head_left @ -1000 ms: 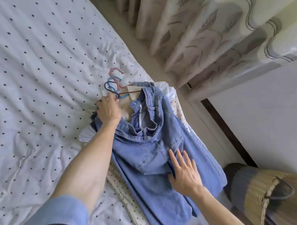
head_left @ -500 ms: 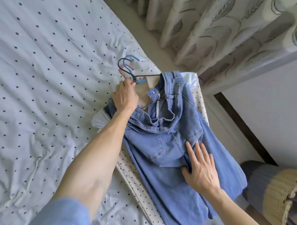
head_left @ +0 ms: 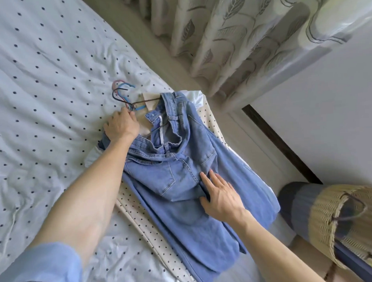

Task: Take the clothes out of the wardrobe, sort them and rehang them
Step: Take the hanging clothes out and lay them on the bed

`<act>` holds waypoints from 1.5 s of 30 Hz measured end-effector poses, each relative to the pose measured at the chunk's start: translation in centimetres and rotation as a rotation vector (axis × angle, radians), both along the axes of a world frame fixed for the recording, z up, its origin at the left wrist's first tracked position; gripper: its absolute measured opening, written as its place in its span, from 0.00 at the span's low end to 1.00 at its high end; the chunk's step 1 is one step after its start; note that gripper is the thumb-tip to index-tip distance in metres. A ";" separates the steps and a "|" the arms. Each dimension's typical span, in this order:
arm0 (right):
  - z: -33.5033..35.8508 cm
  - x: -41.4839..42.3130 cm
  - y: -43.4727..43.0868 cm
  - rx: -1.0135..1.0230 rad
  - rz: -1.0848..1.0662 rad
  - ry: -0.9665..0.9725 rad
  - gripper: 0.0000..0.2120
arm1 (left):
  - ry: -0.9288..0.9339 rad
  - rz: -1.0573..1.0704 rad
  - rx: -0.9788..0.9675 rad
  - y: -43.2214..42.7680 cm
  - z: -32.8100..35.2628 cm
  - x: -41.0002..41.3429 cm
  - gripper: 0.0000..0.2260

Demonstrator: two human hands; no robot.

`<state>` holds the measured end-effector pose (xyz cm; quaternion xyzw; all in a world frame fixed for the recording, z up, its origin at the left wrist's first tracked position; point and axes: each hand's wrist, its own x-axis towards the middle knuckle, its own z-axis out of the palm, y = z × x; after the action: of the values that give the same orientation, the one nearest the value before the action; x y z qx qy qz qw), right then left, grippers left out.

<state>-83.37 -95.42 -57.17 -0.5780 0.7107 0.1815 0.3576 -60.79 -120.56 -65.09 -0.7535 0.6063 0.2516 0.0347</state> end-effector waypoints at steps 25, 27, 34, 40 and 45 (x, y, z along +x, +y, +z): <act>26.6 -11.1 38.7 -0.673 -0.756 0.204 0.19 | 0.273 -1.339 -0.155 41.1 30.2 -26.2 0.21; 28.1 -11.7 44.7 -0.717 -0.847 0.266 0.18 | 0.250 -1.452 -0.196 45.3 32.3 -28.2 0.21; 33.1 -9.9 64.6 -0.876 -1.197 0.527 0.24 | 0.341 -1.852 -0.318 62.2 38.6 -35.0 0.21; 37.4 -7.5 79.7 -0.927 -1.477 0.749 0.19 | 0.626 -2.163 -0.440 80.5 45.0 -39.9 0.20; 40.4 -6.7 87.6 -0.946 -1.616 0.930 0.19 | 0.711 -2.297 -0.413 91.4 49.2 -43.1 0.21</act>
<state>-90.03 -7.80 -16.76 0.1151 0.9517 -0.2038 -0.1989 -103.94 -29.20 -15.88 0.3403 0.9242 0.1656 -0.0511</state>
